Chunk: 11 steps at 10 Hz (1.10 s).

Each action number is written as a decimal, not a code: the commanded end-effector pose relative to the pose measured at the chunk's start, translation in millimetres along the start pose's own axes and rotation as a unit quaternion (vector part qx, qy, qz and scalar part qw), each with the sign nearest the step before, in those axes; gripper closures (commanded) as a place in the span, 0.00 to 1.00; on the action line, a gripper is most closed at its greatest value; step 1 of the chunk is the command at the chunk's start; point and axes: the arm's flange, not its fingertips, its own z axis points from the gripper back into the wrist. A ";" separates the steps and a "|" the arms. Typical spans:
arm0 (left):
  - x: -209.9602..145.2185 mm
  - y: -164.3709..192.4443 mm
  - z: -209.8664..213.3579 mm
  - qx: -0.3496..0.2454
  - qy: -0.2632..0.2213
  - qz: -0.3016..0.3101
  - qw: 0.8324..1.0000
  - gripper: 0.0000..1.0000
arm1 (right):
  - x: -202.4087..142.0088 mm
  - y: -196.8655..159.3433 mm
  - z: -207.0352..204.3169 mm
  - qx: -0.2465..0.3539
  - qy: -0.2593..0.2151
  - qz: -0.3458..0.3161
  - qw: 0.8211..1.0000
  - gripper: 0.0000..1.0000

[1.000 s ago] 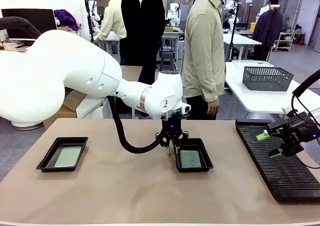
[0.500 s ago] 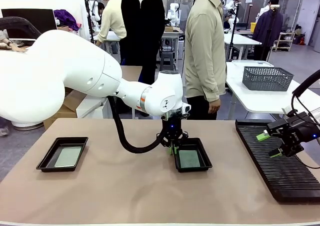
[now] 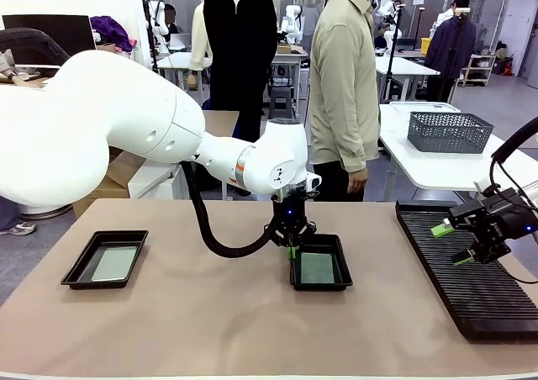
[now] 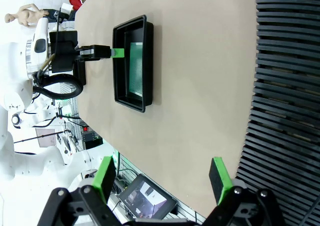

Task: Inspect and transfer BCBs to ESD trays.
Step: Pick up the ESD tray and place it on the left side of the table.

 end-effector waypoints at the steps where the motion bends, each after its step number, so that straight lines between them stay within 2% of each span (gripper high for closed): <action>1: -3.4 3.0 -2.4 0.004 -0.010 -0.001 1.000 1.00 | 0.2 1.6 0.3 -0.001 -0.003 -0.004 1.000 0.00; 11: 0.1 0.1 -0.6 0.000 0.000 0.000 1.000 1.00 | 0.2 1.6 0.3 -0.001 -0.003 -0.004 1.000 0.00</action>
